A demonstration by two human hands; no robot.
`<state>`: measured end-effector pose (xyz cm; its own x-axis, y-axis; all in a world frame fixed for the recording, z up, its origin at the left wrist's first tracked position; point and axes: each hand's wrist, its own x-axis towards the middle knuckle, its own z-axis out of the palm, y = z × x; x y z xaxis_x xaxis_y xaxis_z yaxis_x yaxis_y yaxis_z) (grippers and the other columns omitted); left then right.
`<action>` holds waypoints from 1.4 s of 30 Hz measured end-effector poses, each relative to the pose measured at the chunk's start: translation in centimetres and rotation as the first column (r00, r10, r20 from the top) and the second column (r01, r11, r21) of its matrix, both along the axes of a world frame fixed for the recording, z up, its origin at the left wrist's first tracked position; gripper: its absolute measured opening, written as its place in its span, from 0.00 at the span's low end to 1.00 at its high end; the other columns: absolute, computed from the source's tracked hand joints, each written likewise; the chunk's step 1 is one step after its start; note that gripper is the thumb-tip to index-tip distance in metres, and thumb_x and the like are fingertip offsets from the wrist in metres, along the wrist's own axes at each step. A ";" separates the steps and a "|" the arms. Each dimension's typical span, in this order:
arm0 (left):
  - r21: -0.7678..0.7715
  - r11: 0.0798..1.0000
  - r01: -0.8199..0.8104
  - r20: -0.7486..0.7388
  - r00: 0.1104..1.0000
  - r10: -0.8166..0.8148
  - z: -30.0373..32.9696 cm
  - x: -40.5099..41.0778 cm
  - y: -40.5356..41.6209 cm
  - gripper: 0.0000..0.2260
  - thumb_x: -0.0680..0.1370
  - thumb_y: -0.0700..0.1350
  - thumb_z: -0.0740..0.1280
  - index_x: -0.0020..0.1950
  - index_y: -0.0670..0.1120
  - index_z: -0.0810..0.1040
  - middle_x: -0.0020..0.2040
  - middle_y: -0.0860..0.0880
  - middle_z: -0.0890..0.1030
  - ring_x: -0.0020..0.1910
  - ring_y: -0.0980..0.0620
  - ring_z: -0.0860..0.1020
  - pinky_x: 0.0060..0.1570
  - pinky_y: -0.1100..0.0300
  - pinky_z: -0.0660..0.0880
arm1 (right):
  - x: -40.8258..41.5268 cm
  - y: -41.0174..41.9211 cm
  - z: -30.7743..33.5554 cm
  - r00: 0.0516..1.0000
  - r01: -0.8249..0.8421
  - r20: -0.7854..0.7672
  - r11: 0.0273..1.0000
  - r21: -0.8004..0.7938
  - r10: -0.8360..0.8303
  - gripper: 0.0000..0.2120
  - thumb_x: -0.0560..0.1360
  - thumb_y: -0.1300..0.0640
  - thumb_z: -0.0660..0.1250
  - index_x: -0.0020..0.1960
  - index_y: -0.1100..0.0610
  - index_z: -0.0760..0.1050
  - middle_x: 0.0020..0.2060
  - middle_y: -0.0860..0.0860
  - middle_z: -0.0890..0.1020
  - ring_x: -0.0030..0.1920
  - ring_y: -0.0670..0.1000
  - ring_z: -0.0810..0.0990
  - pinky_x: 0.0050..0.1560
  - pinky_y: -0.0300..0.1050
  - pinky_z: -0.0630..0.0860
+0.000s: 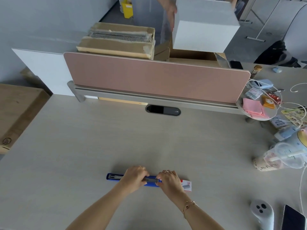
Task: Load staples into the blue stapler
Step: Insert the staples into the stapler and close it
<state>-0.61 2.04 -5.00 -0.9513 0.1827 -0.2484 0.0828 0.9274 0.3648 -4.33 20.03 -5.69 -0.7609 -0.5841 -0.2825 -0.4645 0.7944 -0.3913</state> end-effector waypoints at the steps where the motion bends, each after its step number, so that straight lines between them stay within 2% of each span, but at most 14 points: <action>1: 0.001 1.000 -0.009 0.005 1.000 0.009 0.1 0.1 -0.7 0.08 0.71 0.45 0.69 0.49 0.49 0.80 0.45 0.48 0.80 0.46 0.48 0.77 0.39 0.61 0.64 | 0.0 0.0 0.0 1.000 0.001 0.002 1.000 -0.004 -0.001 0.10 0.76 0.55 0.64 0.55 0.55 0.76 0.50 0.52 0.81 0.52 0.52 0.76 0.57 0.42 0.67; 5: -0.024 0.997 -0.069 0.075 0.995 0.071 0.0 0.8 -4.4 0.15 0.69 0.49 0.70 0.55 0.51 0.78 0.50 0.50 0.80 0.50 0.49 0.77 0.44 0.59 0.69 | -0.1 0.1 0.2 1.000 0.017 0.023 1.000 -0.015 -0.017 0.10 0.76 0.54 0.64 0.55 0.55 0.76 0.50 0.52 0.81 0.51 0.52 0.76 0.56 0.41 0.66; 8: -0.078 0.991 -0.112 0.102 0.987 0.120 -0.2 1.7 -7.2 0.17 0.67 0.51 0.72 0.54 0.49 0.79 0.50 0.49 0.80 0.51 0.48 0.76 0.48 0.58 0.70 | -0.1 0.1 0.3 0.999 0.022 0.034 1.000 -0.021 -0.021 0.10 0.76 0.54 0.64 0.55 0.55 0.76 0.50 0.51 0.81 0.52 0.51 0.76 0.56 0.41 0.66; 11: -0.125 0.973 -0.192 0.120 0.971 0.207 -0.5 3.0 -9.5 0.13 0.66 0.47 0.73 0.48 0.46 0.79 0.48 0.46 0.80 0.51 0.46 0.76 0.46 0.56 0.70 | 0.0 0.1 0.3 0.999 0.022 0.036 1.000 -0.019 -0.021 0.10 0.76 0.54 0.64 0.55 0.55 0.76 0.50 0.51 0.81 0.52 0.51 0.76 0.57 0.41 0.66; 14: -0.104 0.952 -0.287 0.113 0.948 0.299 -1.0 3.9 -10.7 0.11 0.66 0.42 0.72 0.47 0.46 0.79 0.46 0.46 0.80 0.49 0.45 0.77 0.44 0.55 0.73 | 0.0 0.0 0.3 0.999 0.029 0.046 0.999 -0.021 -0.028 0.10 0.76 0.54 0.63 0.55 0.56 0.76 0.51 0.51 0.81 0.52 0.50 0.76 0.57 0.41 0.67; 18: -0.105 0.960 -0.260 0.130 0.953 0.272 -0.1 4.1 -10.7 0.09 0.69 0.40 0.67 0.47 0.48 0.78 0.46 0.49 0.80 0.47 0.47 0.78 0.41 0.57 0.71 | 0.1 -0.1 0.6 0.997 0.052 0.062 0.998 -0.028 -0.050 0.09 0.76 0.55 0.63 0.55 0.56 0.76 0.53 0.51 0.80 0.53 0.52 0.75 0.55 0.40 0.68; 21: -0.052 0.953 -0.297 0.118 0.946 0.301 0.8 4.5 -10.8 0.07 0.69 0.41 0.66 0.45 0.50 0.77 0.39 0.54 0.76 0.42 0.48 0.78 0.36 0.60 0.66 | 0.1 -0.1 0.9 0.996 0.055 0.075 0.998 -0.030 -0.052 0.09 0.77 0.55 0.63 0.55 0.56 0.75 0.53 0.51 0.80 0.53 0.52 0.75 0.55 0.41 0.69; 25: 0.021 0.938 -0.345 0.139 0.930 0.339 2.3 4.8 -11.0 0.07 0.68 0.44 0.68 0.43 0.53 0.76 0.38 0.57 0.75 0.38 0.54 0.75 0.34 0.66 0.66 | 0.3 -0.2 1.1 0.991 0.083 0.107 0.996 -0.040 -0.078 0.08 0.76 0.55 0.64 0.54 0.56 0.76 0.52 0.51 0.81 0.51 0.52 0.76 0.51 0.42 0.71; 28: 0.061 0.937 -0.343 0.132 0.934 0.333 3.1 4.6 -10.8 0.09 0.67 0.45 0.69 0.37 0.59 0.73 0.36 0.59 0.73 0.37 0.57 0.74 0.33 0.70 0.66 | 0.5 -0.1 1.2 0.982 0.114 0.155 0.992 -0.061 -0.103 0.07 0.75 0.56 0.65 0.53 0.56 0.76 0.50 0.51 0.81 0.48 0.52 0.78 0.48 0.42 0.74; 31: 0.087 0.947 -0.309 0.081 0.950 0.302 3.6 4.5 -10.4 0.11 0.66 0.46 0.69 0.35 0.62 0.71 0.35 0.60 0.72 0.36 0.60 0.74 0.35 0.68 0.68 | 0.5 -0.1 1.3 0.968 0.145 0.221 0.985 -0.098 -0.120 0.07 0.75 0.57 0.66 0.52 0.57 0.76 0.45 0.50 0.78 0.43 0.51 0.78 0.42 0.37 0.74; 34: 0.116 0.955 -0.273 0.041 0.962 0.270 4.2 4.2 -9.4 0.07 0.66 0.47 0.71 0.40 0.55 0.76 0.37 0.58 0.74 0.37 0.59 0.74 0.36 0.67 0.70 | 0.4 -0.1 1.3 0.959 0.161 0.253 0.979 -0.128 -0.125 0.07 0.75 0.59 0.66 0.52 0.59 0.76 0.42 0.49 0.74 0.41 0.49 0.75 0.35 0.30 0.67; 38: 0.243 0.932 -0.268 0.017 0.962 0.273 4.4 3.7 -7.6 0.08 0.65 0.46 0.72 0.41 0.54 0.77 0.39 0.59 0.75 0.38 0.60 0.76 0.41 0.62 0.76 | 0.5 0.2 1.0 0.952 0.195 0.269 0.969 -0.155 -0.148 0.07 0.74 0.60 0.66 0.52 0.60 0.77 0.43 0.49 0.74 0.42 0.49 0.74 0.41 0.35 0.67; 42: 0.359 0.883 -0.302 0.080 0.953 0.293 3.6 3.1 -5.3 0.09 0.64 0.48 0.73 0.41 0.55 0.77 0.41 0.55 0.79 0.39 0.58 0.80 0.44 0.60 0.79 | 0.6 0.8 0.9 0.946 0.204 0.288 0.962 -0.183 -0.145 0.09 0.74 0.61 0.65 0.54 0.59 0.77 0.43 0.49 0.74 0.43 0.49 0.74 0.39 0.28 0.67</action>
<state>2.49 -3.22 -1.43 -0.9699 -0.0262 -0.2420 -0.1885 0.7100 0.6785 -3.77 20.86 -4.80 -0.7682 -0.5168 -0.3779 -0.1798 0.7406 -0.6474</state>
